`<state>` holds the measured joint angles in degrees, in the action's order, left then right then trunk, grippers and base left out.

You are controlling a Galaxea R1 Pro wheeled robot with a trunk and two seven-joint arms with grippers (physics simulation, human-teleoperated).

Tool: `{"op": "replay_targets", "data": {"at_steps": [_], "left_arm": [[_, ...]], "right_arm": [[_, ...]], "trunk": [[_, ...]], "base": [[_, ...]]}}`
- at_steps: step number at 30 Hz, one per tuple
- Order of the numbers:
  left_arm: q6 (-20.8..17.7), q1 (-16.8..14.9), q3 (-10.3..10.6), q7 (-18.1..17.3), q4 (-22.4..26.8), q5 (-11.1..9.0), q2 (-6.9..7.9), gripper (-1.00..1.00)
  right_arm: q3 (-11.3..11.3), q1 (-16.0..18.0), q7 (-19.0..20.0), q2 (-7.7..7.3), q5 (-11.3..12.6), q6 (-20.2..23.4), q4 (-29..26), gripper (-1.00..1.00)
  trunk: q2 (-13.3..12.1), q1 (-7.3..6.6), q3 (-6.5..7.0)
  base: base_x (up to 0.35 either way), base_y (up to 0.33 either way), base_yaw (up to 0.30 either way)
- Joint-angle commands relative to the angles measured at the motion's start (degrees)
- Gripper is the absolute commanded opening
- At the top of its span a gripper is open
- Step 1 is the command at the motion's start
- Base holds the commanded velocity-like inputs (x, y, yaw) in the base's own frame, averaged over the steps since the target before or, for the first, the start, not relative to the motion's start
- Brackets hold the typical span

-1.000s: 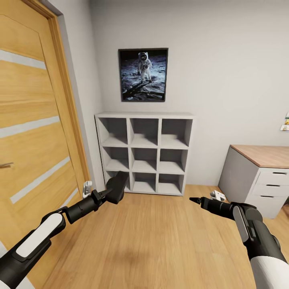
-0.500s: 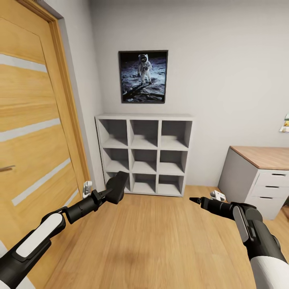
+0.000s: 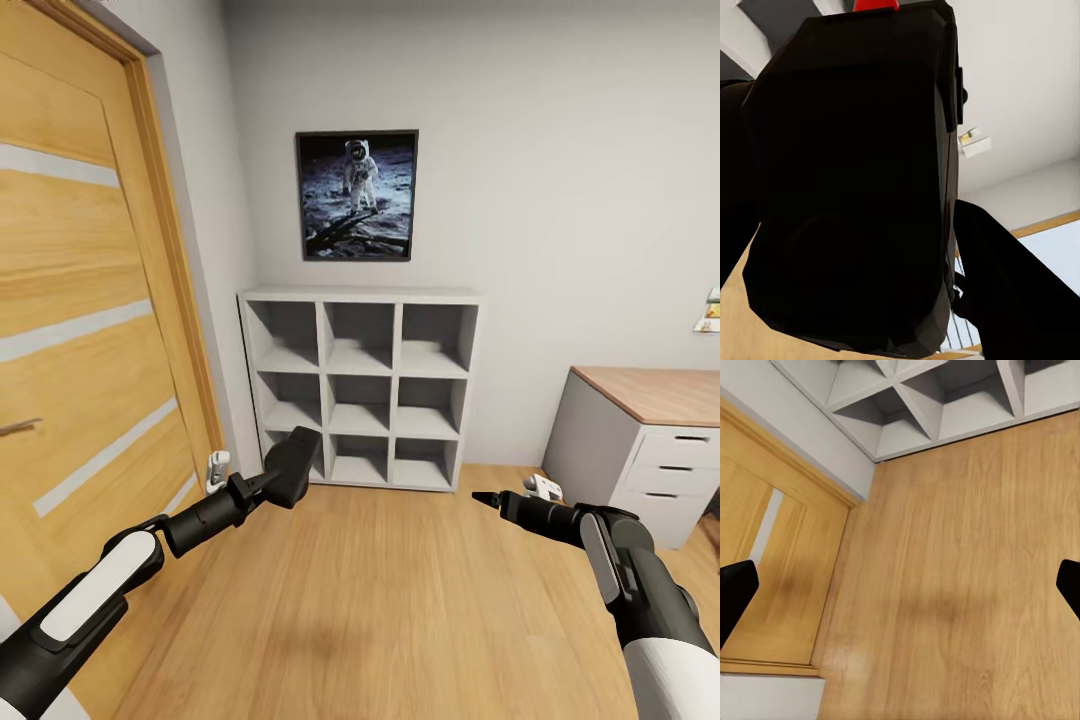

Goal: Attach the digital camera to the camera tripod in the bedroom.

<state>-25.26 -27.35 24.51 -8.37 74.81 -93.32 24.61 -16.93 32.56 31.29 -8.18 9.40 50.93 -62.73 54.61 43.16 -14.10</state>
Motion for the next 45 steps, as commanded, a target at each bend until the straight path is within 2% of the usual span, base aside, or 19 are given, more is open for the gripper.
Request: {"op": "replay_targets", "data": {"at_steps": [1, 5, 8, 9, 12, 13, 15, 16, 17, 20, 21, 23, 24, 28, 30, 34, 35, 36, 45], "left_arm": [[-0.1, -0.1, 0.1, -0.1, 0.0, -0.4, 0.02, -1.0], [0.0, -0.1, 0.2, 0.8, -1.9, -0.1, -0.14, -1.0], [0.4, -0.1, 1.5, 2.5, -9.0, 2.4, -2.06, -1.0], [0.7, -0.1, 2.3, 4.0, -13.6, 4.7, -3.92, -1.0], [0.9, -0.1, 2.9, 7.9, -20.3, 9.5, -7.17, -1.0], [0.9, -0.1, 3.2, 11.3, -24.5, 13.2, -9.29, -1.0], [0.9, -0.1, 3.3, 15.1, -28.3, 16.9, -11.21, -1.0], [1.1, -0.1, 3.4, 18.5, -31.8, 20.2, -12.94, -1.0], [1.4, -0.1, 3.4, 22.6, -37.8, 24.0, -15.5, -1.0], [2.4, -0.1, 3.5, 25.3, -49.1, 26.8, -18.94, -1.0], [3.7, -0.1, 3.5, 25.8, -55.8, 27.7, -20.69, -1.0], [6.0, -0.1, 3.5, 25.9, -62.1, 28.3, -22.35, -1.0], [12.3, -0.1, 3.5, 25.5, -69.7, 28.7, -24.47, -1.0], [18.7, 0.3, 3.8, 25.0, -73.1, 29.9, -25.47, -1.0], [20.2, 2.7, 3.9, 24.8, -74.1, 32.4, -25.43, -1.0], [21.1, 6.3, 3.9, 24.8, -74.4, 35.8, -25.21, -1.0], [21.9, 9.3, 4.0, 24.7, -74.6, 38.7, -25.1, -1.0], [22.1, 10.3, 4.0, 24.7, -74.7, 39.3, -25.1, -1.0], [25.0, 13.6, 4.0, 24.7, -74.7, 40.0, -25.13, -1.0]], "right_arm": [[-0.1, 0.1, 0.0, 0.01, 0.3, 0.4, 0.0, 1.0], [-0.1, 0.1, 0.0, 0.09, 0.3, 0.4, 0.8, 1.0], [-0.1, 0.1, -0.3, 0.33, 0.2, 0.2, 3.7, 1.0], [-0.1, 0.1, -0.2, 0.39, 0.1, 0.0, 6.1, 1.0], [-0.1, 0.1, -0.4, 0.46, -0.1, -0.4, 10.4, 1.0], [-0.1, 0.1, -0.5, 0.47, -0.5, -0.8, 13.9, 1.0], [-0.1, 0.1, -0.6, 0.42, -1.7, -1.6, 18.1, 1.0], [-0.1, 0.1, -0.7, 0.34, -3.7, -3.2, 22.8, 1.0], [-0.1, 0.1, -0.8, 0.21, -8.2, -7.3, 30.5, 1.0], [-0.2, 0.1, -0.9, 0.03, -15.9, -15.9, 41.6, 1.0], [-0.2, 0.1, -1.1, -0.14, -19.5, -21.0, 47.3, 1.0], [-0.3, 0.1, -1.4, -0.51, -22.3, -25.9, 52.9, 1.0], [-0.2, -0.1, -3.0, -2.0, -25.4, -33.5, 60.0, 1.0], [-0.2, -1.0, -8.5, -2.88, -27.1, -38.7, 63.4, 1.0], [-0.2, -4.3, -12.7, -2.87, -27.6, -39.9, 64.1, 1.0], [-0.3, -8.5, -15.5, -2.83, -27.9, -41.0, 64.4, 1.0], [-0.3, -13.0, -17.5, -2.19, -27.9, -43.1, 64.6, 1.0], [-0.3, -14.5, -17.9, -1.89, -27.9, -44.0, 64.6, 1.0], [-0.3, -19.3, -19.5, -0.85, -27.7, -50.0, 64.7, 1.0]], "trunk": [[-0.4, -0.22, 0.11], [-2.0, -1.1, 0.82], [-3.2, -1.76, 1.36], [-3.6, -1.98, 1.54], [-4.8, -2.63, 2.08], [-5.2, -2.85, 2.26], [-6.0, -3.29, 2.62], [-6.4, -3.51, 2.8], [-6.8, -3.73, 2.98], [-8.0, -4.39, 3.52], [-8.4, -4.61, 3.7], [-9.2, -5.05, 4.06], [-9.6, -5.27, 4.24], [-11.2, -6.15, 4.95], [-12.0, -6.59, 5.31], [-13.6, -7.47, 6.03], [-14.0, -7.69, 6.21], [-14.4, -7.91, 6.39], [-17.2, -9.44, 7.65]], "base": [[0.0, 0.0, 0.0], [0.0, 0.0, 0.0], [0.0, 0.0, 0.0], [0.0, 0.0, 0.0], [0.0, 0.0, 0.0], [0.0, 0.0, 0.0], [0.0, 0.0, 0.0], [0.0, 0.0, 0.0], [0.0, 0.0, 0.0], [0.0, 0.0, 0.0], [0.0, 0.0, 0.0], [0.0, 0.0, 0.0], [0.0, 0.0, 0.0], [0.0, 0.0, 0.0], [0.0, 0.0, 0.0], [0.0, 0.0, 0.0], [0.0, 0.0, 0.0], [0.0, 0.0, 0.0], [0.0, 0.0, 0.0]]}}
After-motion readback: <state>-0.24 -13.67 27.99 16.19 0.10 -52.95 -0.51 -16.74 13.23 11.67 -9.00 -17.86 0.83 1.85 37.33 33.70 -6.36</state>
